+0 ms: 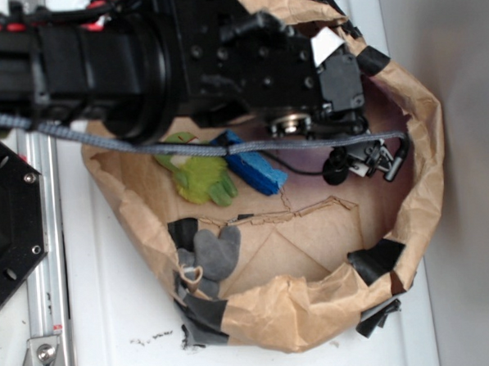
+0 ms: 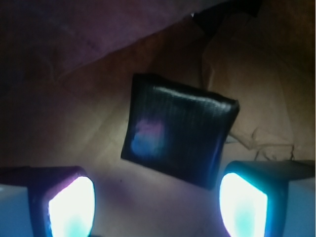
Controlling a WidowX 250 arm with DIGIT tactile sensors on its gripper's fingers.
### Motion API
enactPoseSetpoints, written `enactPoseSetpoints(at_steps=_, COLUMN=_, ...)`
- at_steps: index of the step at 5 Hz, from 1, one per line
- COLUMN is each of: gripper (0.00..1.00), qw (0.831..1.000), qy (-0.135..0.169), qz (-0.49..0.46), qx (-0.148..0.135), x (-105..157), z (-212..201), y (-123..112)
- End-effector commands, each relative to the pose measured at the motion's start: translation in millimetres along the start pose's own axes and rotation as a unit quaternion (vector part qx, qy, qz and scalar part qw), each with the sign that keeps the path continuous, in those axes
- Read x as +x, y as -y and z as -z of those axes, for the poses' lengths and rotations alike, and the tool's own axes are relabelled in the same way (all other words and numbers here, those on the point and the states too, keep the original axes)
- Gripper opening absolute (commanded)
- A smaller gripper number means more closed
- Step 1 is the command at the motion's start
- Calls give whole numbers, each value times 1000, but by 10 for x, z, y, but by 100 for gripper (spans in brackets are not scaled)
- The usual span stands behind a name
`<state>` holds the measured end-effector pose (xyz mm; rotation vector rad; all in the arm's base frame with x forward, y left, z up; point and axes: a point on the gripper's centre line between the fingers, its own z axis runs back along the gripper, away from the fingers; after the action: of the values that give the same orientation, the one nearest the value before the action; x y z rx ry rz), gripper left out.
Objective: Grab the black box.
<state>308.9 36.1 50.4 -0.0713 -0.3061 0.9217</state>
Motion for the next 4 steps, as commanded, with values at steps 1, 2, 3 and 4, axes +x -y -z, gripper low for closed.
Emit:
enactPoseSetpoints(at_steps=1, gripper=100, qw=999, qy=35, qz=-11, qx=-7, x=112, z=3, y=0)
enactPoseSetpoints(at_steps=2, gripper=100, qw=999, qy=45, qz=-19, qx=-1, x=222, z=97, y=17)
enactPoseSetpoints(at_steps=3, gripper=100, qw=998, qy=65, qz=-20, qx=14, x=326, z=219, y=24)
enactPoseSetpoints(at_steps=4, gripper=100, qw=997, qy=75, qz=-16, qx=12, x=408, z=267, y=23)
